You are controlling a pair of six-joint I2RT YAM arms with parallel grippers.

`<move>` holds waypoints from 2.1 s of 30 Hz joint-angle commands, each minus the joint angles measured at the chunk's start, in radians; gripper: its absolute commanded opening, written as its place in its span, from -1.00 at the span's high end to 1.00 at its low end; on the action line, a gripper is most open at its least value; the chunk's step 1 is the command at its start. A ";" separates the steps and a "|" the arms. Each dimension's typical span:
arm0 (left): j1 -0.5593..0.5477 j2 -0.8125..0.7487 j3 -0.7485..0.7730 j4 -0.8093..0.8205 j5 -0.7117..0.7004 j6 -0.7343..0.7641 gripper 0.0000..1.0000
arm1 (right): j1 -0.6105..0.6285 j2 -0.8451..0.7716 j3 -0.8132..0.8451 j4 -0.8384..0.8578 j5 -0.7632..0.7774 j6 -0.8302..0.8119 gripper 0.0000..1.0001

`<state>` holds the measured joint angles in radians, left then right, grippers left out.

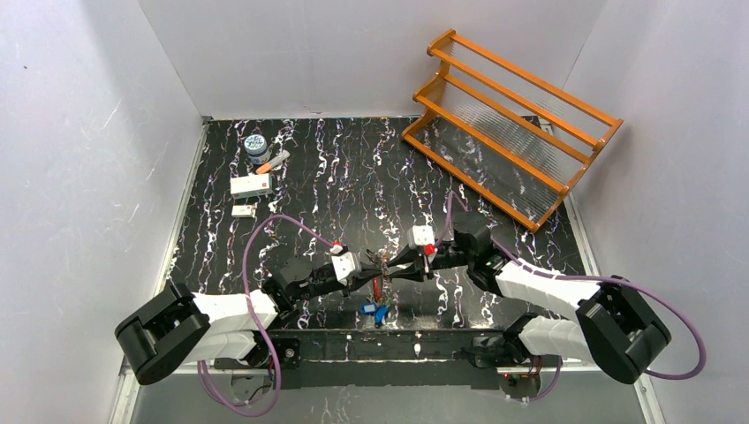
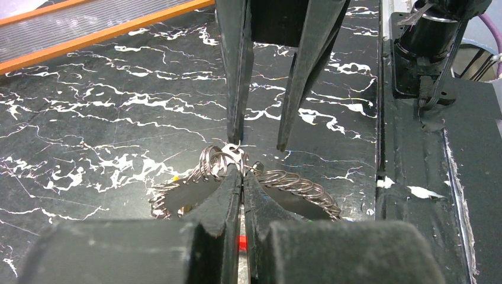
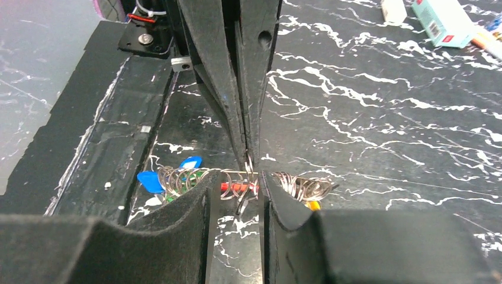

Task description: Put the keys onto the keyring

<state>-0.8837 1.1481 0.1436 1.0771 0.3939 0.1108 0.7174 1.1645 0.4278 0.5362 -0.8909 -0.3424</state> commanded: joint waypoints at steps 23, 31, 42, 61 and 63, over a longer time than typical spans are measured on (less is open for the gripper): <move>-0.003 -0.018 0.011 0.072 0.036 -0.003 1.00 | -0.004 0.119 0.069 0.096 -0.068 0.030 0.90; -0.003 -0.040 -0.008 0.072 -0.002 0.009 0.92 | -0.004 0.098 0.080 -0.011 -0.050 -0.018 0.97; -0.003 -0.064 -0.019 0.031 -0.064 0.035 0.36 | -0.003 0.087 0.160 -0.331 0.058 -0.123 0.97; -0.005 0.094 0.070 -0.020 0.062 0.028 0.41 | 0.031 0.150 0.220 -0.492 0.204 -0.165 0.97; -0.007 0.114 0.077 -0.021 0.065 0.024 0.44 | 0.037 0.156 0.230 -0.495 0.196 -0.167 0.97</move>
<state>-0.8856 1.2350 0.1822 1.0546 0.4183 0.1368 0.7376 1.3067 0.6033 0.0467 -0.6727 -0.4854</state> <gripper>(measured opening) 0.296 0.031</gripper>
